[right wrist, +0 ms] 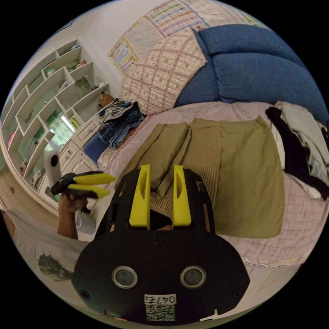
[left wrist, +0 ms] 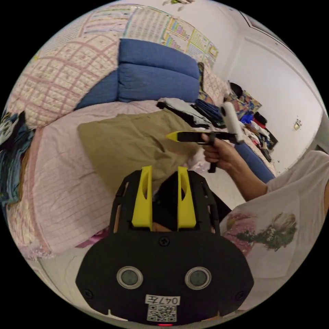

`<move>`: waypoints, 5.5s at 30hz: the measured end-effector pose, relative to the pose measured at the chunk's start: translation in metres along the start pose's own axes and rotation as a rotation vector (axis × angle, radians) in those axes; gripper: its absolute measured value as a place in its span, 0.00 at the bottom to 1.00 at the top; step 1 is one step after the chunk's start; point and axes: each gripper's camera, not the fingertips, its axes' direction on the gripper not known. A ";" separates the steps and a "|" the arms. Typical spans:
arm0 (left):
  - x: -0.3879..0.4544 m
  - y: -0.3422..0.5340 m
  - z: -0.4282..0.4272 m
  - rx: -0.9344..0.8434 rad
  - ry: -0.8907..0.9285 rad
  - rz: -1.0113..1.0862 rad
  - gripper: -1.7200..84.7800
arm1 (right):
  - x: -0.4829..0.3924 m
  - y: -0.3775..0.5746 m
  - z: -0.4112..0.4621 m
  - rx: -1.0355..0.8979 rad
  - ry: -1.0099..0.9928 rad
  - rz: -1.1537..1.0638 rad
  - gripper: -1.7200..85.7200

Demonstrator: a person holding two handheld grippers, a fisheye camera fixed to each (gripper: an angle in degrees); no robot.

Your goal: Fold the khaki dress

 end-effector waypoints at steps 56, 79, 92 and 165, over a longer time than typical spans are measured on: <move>-0.243 -0.130 0.047 -0.057 -0.019 -0.127 0.12 | 0.068 0.228 -0.393 0.475 0.090 0.601 0.01; -0.409 -0.159 -0.084 0.220 0.406 -0.507 0.09 | -0.405 -0.387 -0.197 -0.113 -0.040 -0.465 0.01; -0.450 -0.314 -0.100 0.178 0.375 -0.511 0.14 | -0.558 -0.579 -0.217 -0.127 0.120 -0.653 0.01; -0.349 -0.250 -0.136 0.228 0.171 -0.391 0.16 | -0.185 -0.017 -0.164 0.071 -0.066 0.165 0.12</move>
